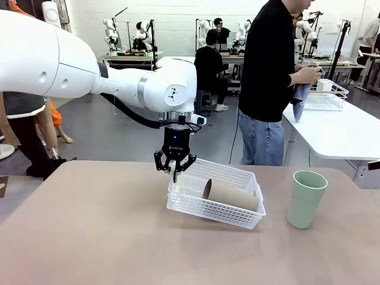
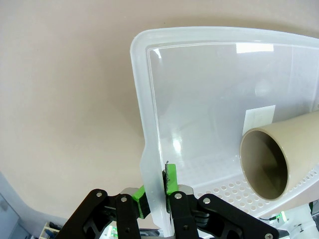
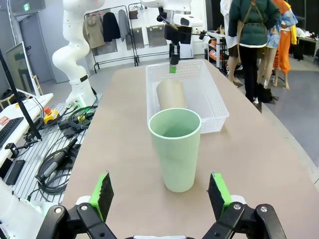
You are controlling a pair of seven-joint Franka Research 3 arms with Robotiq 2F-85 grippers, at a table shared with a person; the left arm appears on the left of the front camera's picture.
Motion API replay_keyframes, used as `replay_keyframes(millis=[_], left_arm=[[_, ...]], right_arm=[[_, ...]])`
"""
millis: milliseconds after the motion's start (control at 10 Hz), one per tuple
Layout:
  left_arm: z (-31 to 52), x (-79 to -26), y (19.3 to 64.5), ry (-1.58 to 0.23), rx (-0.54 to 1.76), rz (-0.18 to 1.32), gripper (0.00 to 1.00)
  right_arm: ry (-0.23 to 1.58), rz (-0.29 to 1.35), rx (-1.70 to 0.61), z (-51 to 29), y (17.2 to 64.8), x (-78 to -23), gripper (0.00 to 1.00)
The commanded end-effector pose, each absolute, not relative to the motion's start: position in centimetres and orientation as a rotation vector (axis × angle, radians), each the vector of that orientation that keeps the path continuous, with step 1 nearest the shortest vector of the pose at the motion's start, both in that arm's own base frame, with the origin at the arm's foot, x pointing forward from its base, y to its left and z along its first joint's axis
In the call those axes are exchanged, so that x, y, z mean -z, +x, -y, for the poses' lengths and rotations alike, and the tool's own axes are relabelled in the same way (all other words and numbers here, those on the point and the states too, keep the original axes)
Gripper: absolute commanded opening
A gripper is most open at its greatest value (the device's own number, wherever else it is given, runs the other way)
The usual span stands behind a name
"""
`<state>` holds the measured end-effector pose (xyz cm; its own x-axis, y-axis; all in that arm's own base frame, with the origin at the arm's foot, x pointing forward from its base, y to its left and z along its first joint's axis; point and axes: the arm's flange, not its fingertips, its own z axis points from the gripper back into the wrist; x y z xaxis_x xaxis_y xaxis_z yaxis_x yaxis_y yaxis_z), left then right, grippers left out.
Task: Clean and organize the cups into the basket.
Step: Pick up the Reusable plastic cup from the right side of the table and stack it inside the Organizing basket in the center of the table.
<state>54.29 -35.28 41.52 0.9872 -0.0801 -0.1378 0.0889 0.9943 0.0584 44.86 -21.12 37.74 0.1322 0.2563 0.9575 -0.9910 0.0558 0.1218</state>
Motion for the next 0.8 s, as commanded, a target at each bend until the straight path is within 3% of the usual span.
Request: replay_keyframes(millis=[0, 700], left_arm=[[35.2, -41.6, 54.2, 0.065, 0.085, -0.135, 0.00], [35.2, -41.6, 54.2, 0.065, 0.085, -0.135, 0.00]], right_arm=[[1.050, 0.884, -1.183, 18.5, 47.0, -36.1, 1.00], [0.996, 0.702, -1.152, 14.4, 52.1, -28.8, 1.00]])
